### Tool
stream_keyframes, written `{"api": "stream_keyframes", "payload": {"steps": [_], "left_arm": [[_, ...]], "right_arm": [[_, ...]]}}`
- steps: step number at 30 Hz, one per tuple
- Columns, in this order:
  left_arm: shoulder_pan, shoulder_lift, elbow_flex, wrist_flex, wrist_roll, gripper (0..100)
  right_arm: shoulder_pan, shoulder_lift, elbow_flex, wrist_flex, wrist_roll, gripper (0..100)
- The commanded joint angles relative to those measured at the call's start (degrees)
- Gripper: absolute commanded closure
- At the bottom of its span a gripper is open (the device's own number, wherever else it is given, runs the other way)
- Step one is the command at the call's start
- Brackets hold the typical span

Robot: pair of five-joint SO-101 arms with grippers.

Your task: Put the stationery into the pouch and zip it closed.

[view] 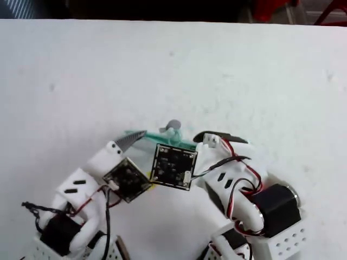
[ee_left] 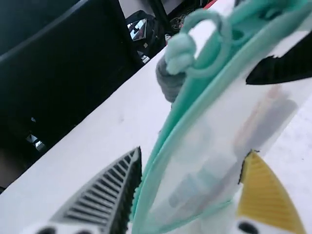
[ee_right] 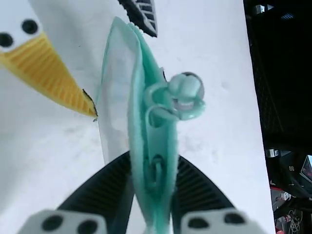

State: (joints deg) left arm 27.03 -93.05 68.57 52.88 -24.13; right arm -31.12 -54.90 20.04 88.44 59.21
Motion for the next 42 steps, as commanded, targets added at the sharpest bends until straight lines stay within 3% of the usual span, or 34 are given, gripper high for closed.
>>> {"api": "stream_keyframes", "payload": {"steps": [1,6,10,16,23,26,31,39,42], "left_arm": [[2.68,0.13,2.11,-8.88,0.62,67],[-0.04,0.13,1.23,-13.45,4.92,67],[-0.84,0.22,1.85,-13.89,3.34,67],[3.65,0.31,7.12,-13.45,-2.2,67],[11.38,0.22,6.68,-7.47,-2.2,67],[12.79,0.04,3.78,-3.87,1.05,75],[12.88,-0.04,2.81,-5.1,5.8,96],[12.88,-0.04,4.75,-7.03,11.52,98],[12.88,-0.04,5.27,-7.82,11.87,98]], "right_arm": [[0.13,0.75,0.09,-1.1,0.7,98.0],[0.04,0.22,0.97,-0.84,0.97,98.0],[-0.04,0.22,3.25,-0.84,3.34,98.0],[-0.31,-1.27,2.46,-0.92,3.52,98.0],[-0.66,-2.68,-0.44,-1.36,3.43,98.0],[-0.66,-0.31,-0.26,-2.86,0.7,98.0],[-2.24,1.98,-0.35,-5.41,-2.99,98.0],[-4.79,1.1,-0.35,-5.32,-8.0,96.8],[-4.79,1.1,-0.62,-3.82,-10.64,86.9]]}}
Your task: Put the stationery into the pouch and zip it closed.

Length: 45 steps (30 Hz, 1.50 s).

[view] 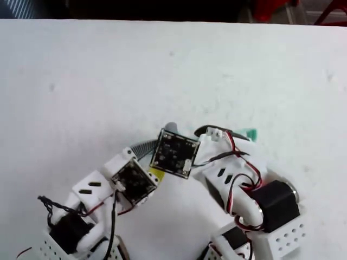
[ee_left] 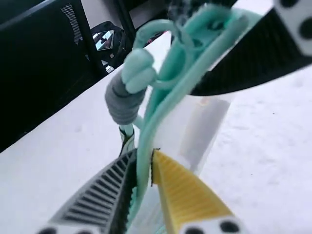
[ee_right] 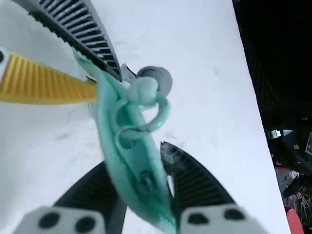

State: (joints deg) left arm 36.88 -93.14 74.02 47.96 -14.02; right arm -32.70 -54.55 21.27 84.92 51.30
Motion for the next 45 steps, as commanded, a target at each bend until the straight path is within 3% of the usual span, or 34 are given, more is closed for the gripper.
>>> {"api": "stream_keyframes", "payload": {"steps": [1,13,21,29,33,45], "left_arm": [[3.03,0.04,-0.26,-2.9,1.76,98],[2.95,0.04,-0.26,-2.55,1.76,98],[2.86,0.04,-0.26,-2.55,1.76,98],[2.77,0.04,-0.26,-2.55,1.76,98],[2.68,0.04,-0.26,-2.55,1.76,98],[2.77,0.04,0.0,-2.55,1.76,98]], "right_arm": [[-3.38,0.66,-1.85,0.13,-2.55,83.2],[-10.42,-1.8,-1.85,0.66,-2.73,82.8],[-14.37,-1.71,-3.96,0.48,-7.47,82.7],[-14.11,-1.71,-4.13,1.54,-7.56,81.6],[-14.2,-1.8,-4.4,4.53,-7.47,72.1],[-14.46,-1.45,-8.09,3.21,-7.56,72.8]]}}
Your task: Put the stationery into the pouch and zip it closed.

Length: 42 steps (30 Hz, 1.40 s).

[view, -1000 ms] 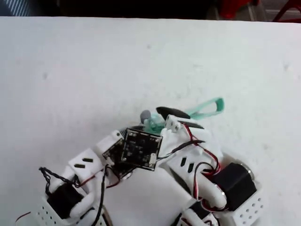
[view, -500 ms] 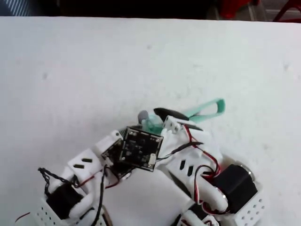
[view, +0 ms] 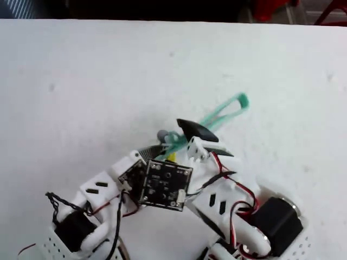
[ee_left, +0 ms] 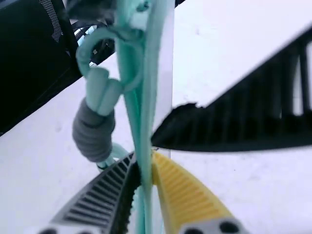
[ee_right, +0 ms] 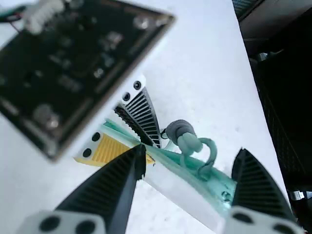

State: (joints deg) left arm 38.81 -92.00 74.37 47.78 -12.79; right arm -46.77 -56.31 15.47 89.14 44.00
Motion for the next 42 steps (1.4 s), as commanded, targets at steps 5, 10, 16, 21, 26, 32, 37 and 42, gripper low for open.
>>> {"api": "stream_keyframes", "payload": {"steps": [5,10,16,21,26,32,37,42], "left_arm": [[0.84,-1.1,-0.35,-2.37,0.53,98],[0.84,-1.1,-0.35,-2.37,0.44,98],[0.84,-1.1,-0.35,-2.37,0.53,98],[0.84,-1.1,-0.35,-2.37,0.44,98],[0.84,-1.1,-0.35,-2.37,0.53,98],[0.84,-1.1,-0.44,-2.37,0.53,97],[0.92,-1.1,-0.35,-2.46,0.53,93],[0.84,-1.1,-0.35,-2.37,0.53,80]], "right_arm": [[-0.13,5.93,-2.73,-2.33,-4.84,72.9],[-0.04,9.36,-3.25,-5.32,-5.36,72.9],[5.93,10.07,-2.81,-3.65,1.32,73.6],[6.11,10.07,-2.81,-2.15,4.4,91.7],[6.11,10.07,-2.81,-2.33,4.66,98.0],[6.11,9.63,-3.25,-3.74,3.78,98.0],[6.37,9.19,-3.34,-11.74,-6.15,98.1],[6.46,2.77,-3.34,-20.18,-16.88,98.1]]}}
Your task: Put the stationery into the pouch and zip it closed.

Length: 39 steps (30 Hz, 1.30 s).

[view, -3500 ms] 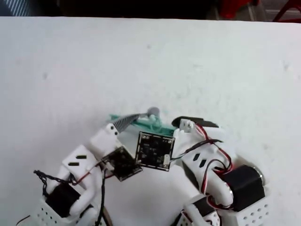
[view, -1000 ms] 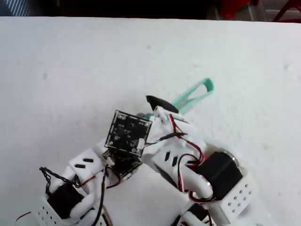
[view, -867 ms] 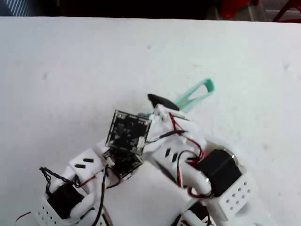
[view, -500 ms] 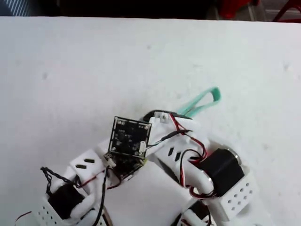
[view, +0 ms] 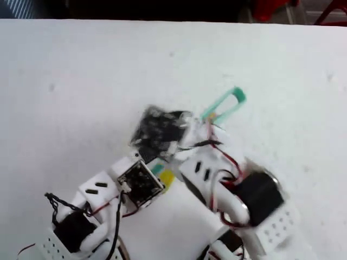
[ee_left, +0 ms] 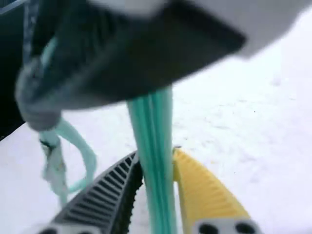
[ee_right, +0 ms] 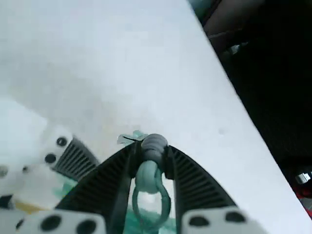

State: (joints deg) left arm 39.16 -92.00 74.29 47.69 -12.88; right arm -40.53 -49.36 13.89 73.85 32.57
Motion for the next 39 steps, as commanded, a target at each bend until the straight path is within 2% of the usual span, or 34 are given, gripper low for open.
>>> {"api": "stream_keyframes", "payload": {"steps": [1,4,12,20,23,28,31,39], "left_arm": [[0.48,-1.1,-0.18,-2.29,0.62,77],[0.48,-1.1,-0.18,-2.2,0.7,74],[0.48,-1.19,-5.27,0.26,0.7,74],[0.4,-1.19,-11.16,2.29,6.95,74],[0.4,-1.19,-11.08,2.29,6.86,79],[0.4,-1.19,-11.08,2.73,6.68,98],[0.48,-1.19,-11.16,4.04,6.68,95],[0.4,-1.19,-11.08,5.45,6.59,98]], "right_arm": [[0.22,-5.76,-1.67,-6.29,-7.3,98.1],[0.31,-8.84,-1.32,-8.13,-11.34,98.1],[0.22,-9.45,0.62,-8.31,-18.46,98.1],[-0.04,-9.45,4.84,-8.48,-19.34,98.1],[0.22,-9.45,5.27,-8.48,-19.34,98.1],[0.31,-9.45,5.27,-9.54,-19.34,98.1],[2.07,-9.45,5.27,-11.65,-19.16,98.1],[12.09,-9.01,10.02,-18.77,-18.9,98.1]]}}
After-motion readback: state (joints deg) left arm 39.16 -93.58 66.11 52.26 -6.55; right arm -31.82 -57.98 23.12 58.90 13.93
